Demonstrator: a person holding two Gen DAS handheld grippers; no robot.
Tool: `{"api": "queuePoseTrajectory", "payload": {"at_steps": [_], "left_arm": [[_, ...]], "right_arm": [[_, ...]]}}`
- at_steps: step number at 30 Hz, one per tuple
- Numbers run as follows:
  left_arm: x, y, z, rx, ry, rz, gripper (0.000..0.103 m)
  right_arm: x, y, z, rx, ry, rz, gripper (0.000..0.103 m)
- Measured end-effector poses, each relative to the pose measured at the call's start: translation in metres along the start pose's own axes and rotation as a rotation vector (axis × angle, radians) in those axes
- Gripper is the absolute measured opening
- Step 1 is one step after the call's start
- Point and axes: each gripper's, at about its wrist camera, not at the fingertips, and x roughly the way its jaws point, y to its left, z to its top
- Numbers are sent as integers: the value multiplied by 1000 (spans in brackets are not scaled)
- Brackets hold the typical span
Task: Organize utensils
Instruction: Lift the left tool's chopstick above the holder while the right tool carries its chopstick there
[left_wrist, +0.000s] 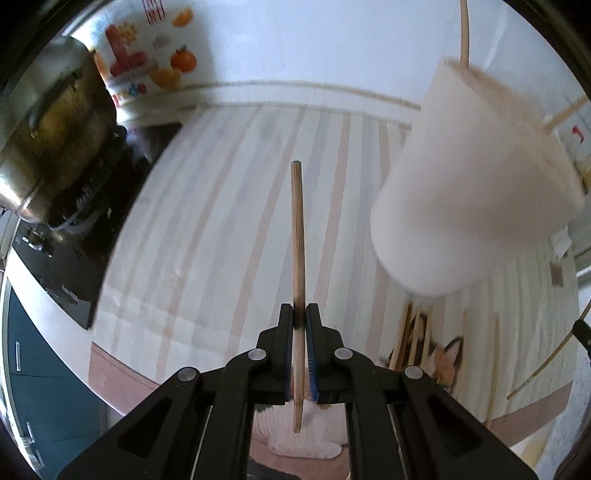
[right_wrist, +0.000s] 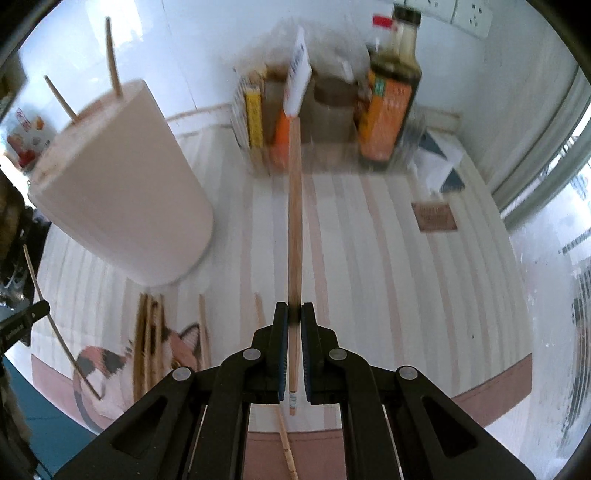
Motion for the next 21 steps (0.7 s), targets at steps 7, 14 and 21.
{"api": "queuePoseTrajectory", "payload": {"at_steps": [7, 14, 21], "left_arm": [[-41, 10, 29, -69, -106, -44, 4], [-125, 21, 57, -149, -275, -154, 4], [-192, -2, 100, -125, -377, -287, 4]], "right_arm": [[-36, 3, 19, 27, -104, 53, 7], [-86, 6, 49, 110, -196, 213, 7], [-126, 25, 95, 131, -287, 349, 7]]}}
